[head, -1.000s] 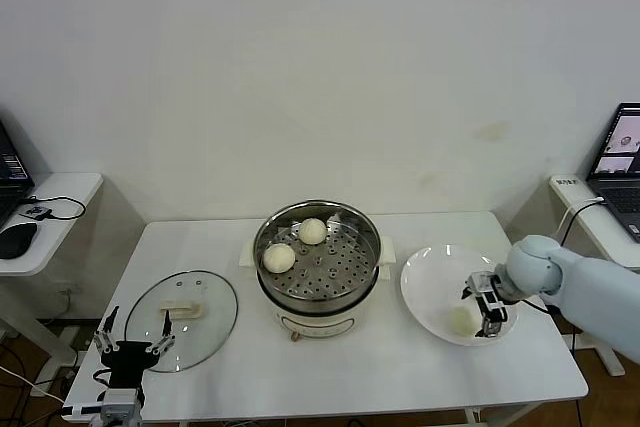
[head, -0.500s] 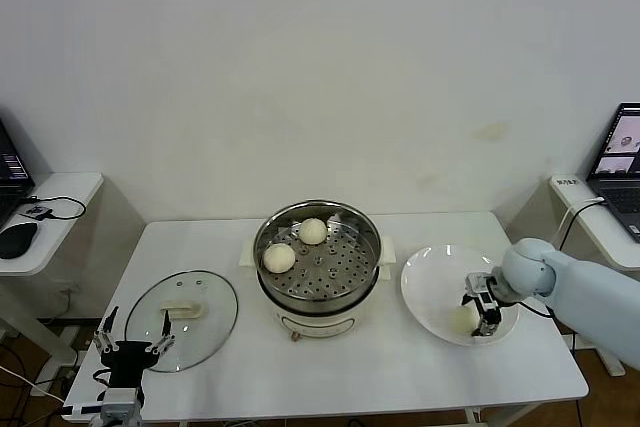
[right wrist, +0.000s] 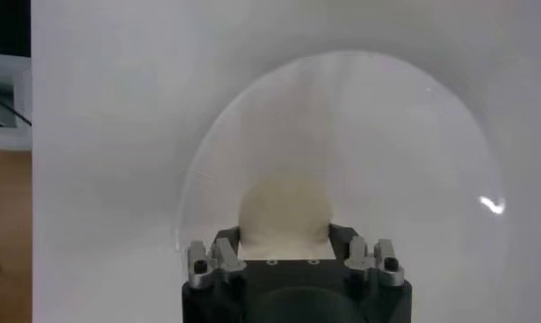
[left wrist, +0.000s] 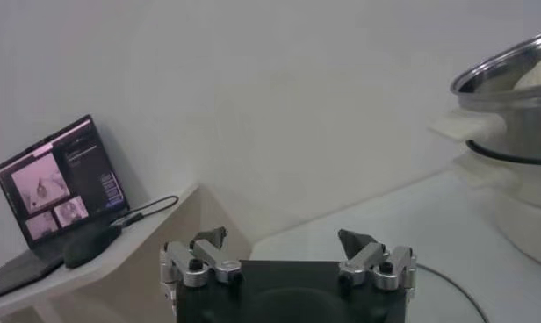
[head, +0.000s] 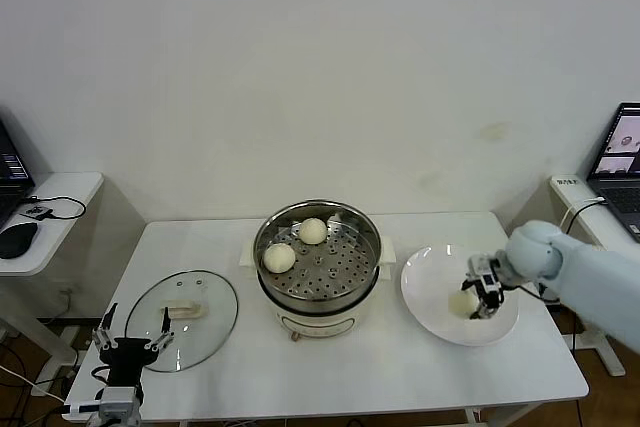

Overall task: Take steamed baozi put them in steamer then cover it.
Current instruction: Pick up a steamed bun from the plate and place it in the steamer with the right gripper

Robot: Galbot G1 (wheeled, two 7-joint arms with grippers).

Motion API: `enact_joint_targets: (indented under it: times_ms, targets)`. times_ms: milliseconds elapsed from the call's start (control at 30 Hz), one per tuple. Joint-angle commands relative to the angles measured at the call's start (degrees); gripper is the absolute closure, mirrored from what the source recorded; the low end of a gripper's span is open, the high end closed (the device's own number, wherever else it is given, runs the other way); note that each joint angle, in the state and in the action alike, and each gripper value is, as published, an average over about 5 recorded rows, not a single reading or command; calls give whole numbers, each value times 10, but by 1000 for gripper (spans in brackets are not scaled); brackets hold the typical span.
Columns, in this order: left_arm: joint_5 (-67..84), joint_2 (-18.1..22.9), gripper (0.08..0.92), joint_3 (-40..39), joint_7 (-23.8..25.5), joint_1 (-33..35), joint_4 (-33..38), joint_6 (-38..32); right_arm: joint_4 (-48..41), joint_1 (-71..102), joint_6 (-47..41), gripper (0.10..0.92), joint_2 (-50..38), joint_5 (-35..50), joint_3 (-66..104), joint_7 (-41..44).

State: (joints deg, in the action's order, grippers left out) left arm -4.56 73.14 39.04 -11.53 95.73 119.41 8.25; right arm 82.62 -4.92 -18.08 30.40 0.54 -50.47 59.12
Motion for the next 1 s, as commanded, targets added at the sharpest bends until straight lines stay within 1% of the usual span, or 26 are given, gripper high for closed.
enact_joint_targets:
  times_ms: [33,200,300,567,700,800,900,1000]
  targets:
    - [1,-1,177,-3,0,0,2,0,8,-135,-3,381,-3,57,-20,11]
    - [1,-1,177,-4,1,-1,5,0,11,-236,-11,380,34,93,-69,14]
    - [1,0,177,-5,1,-1,7,0,14,-279,-18,380,74,117,-87,6]
    - [1,2,177,5,2,5,10,0,44,-306,-22,380,192,171,-127,-45]
    - [2,2,177,14,2,8,12,0,37,-296,12,380,250,190,-149,-67]
    - [3,4,177,18,2,11,15,0,24,-288,40,381,291,187,-170,-64]
    - [3,7,177,21,2,12,18,0,5,-283,83,378,323,173,-190,-52]
    - [3,10,177,23,3,12,19,0,-20,-278,140,374,351,141,-208,-37]
